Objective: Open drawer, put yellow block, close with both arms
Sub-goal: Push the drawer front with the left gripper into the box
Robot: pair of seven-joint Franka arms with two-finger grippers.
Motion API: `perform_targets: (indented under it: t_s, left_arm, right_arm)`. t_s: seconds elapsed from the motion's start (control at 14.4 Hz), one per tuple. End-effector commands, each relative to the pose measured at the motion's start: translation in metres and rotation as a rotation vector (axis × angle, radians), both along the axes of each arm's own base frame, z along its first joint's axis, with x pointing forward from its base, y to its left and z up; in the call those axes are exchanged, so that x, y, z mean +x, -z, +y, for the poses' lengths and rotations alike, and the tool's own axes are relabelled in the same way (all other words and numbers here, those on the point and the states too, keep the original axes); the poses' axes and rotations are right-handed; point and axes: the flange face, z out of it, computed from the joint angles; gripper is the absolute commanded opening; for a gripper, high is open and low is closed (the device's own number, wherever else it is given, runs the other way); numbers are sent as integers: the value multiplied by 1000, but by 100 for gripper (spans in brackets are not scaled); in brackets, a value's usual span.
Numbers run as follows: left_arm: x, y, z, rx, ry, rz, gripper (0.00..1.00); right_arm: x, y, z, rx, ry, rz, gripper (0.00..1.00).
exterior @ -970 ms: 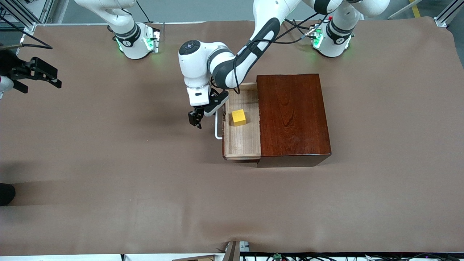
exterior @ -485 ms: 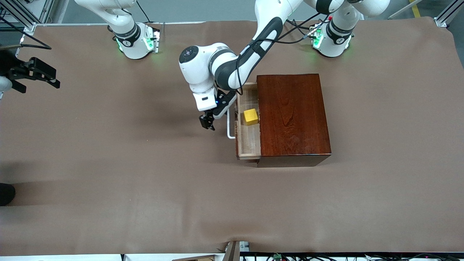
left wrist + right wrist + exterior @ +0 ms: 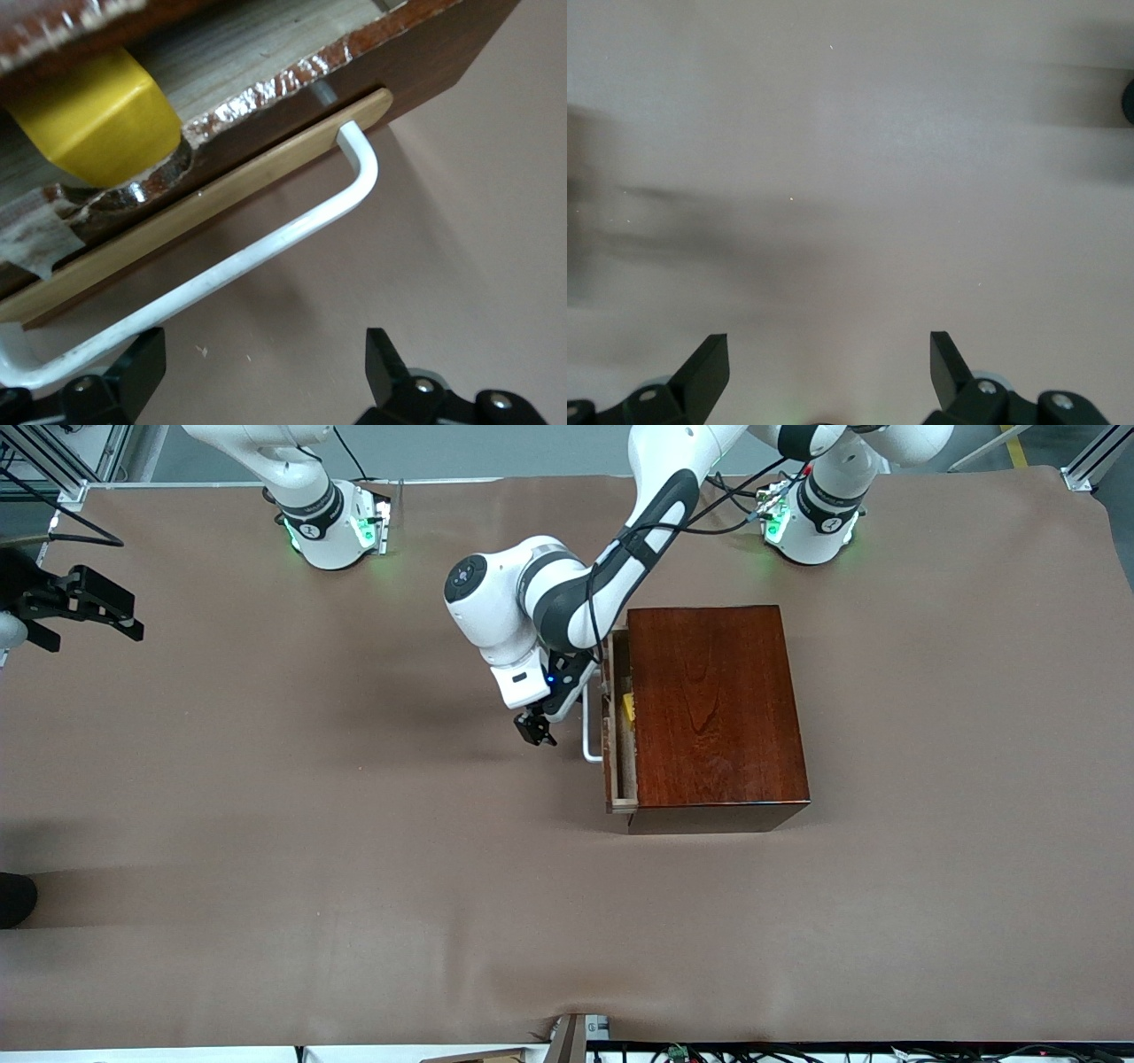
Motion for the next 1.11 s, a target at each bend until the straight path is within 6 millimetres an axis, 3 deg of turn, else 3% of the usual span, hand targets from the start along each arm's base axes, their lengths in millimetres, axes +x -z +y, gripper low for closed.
perform_targets:
  t_s: [0.0, 0.35, 0.76, 1.04]
  left_arm:
    - [5, -7, 18, 66, -17, 10, 100]
    - [12, -6, 27, 81, -36, 17, 100]
    - [18, -5, 32, 87, -47, 24, 100]
    - [19, -14, 29, 83, 59, 55, 100]
  right_arm:
    - [-3, -4, -4, -14, -1, -1, 100]
    - [-2, -4, 3, -14, -13, -5, 100]
    - [4, -1, -25, -11, 40, -22, 100]
    - [7, 5, -27, -15, 42, -14, 100]
